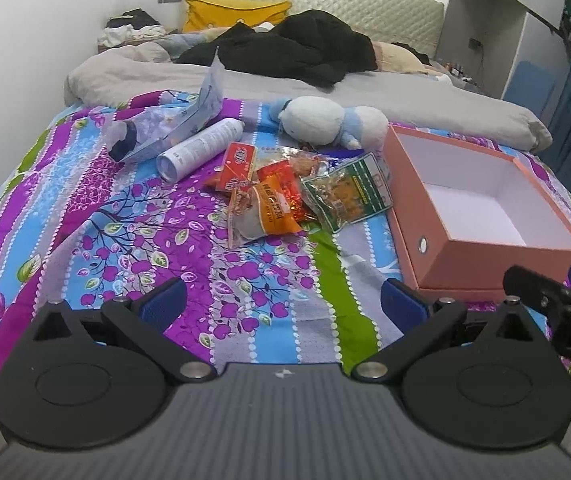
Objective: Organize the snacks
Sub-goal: 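Move both tools toward the pile of snack packets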
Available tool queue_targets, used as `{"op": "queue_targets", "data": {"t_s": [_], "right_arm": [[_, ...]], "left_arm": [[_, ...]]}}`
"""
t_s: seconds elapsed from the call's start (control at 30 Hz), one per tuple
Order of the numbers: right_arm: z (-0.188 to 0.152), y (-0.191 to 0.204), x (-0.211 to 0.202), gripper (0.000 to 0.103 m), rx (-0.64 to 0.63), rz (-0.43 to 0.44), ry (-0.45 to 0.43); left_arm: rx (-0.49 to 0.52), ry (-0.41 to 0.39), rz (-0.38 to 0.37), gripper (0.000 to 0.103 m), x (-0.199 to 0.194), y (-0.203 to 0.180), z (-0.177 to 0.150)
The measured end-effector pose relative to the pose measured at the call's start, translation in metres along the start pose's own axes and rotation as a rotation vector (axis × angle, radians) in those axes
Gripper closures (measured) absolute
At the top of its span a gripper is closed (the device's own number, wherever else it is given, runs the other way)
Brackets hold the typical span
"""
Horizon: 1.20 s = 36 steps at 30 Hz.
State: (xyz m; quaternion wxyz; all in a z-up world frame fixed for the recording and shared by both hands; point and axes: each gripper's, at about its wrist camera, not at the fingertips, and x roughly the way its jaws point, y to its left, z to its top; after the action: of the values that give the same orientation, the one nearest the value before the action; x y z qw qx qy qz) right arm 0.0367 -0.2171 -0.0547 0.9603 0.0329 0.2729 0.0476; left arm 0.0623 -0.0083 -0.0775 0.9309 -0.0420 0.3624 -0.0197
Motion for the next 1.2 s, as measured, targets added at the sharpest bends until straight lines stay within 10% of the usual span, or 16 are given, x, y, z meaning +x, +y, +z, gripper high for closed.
{"op": "queue_targets", "data": {"t_s": [1.2], "right_arm": [[0.005, 0.013, 0.018, 0.000, -0.042, 0.056, -0.021]], "left_arm": [[0.015, -0.010, -0.004, 0.000, 0.022, 0.018, 0.004]]}}
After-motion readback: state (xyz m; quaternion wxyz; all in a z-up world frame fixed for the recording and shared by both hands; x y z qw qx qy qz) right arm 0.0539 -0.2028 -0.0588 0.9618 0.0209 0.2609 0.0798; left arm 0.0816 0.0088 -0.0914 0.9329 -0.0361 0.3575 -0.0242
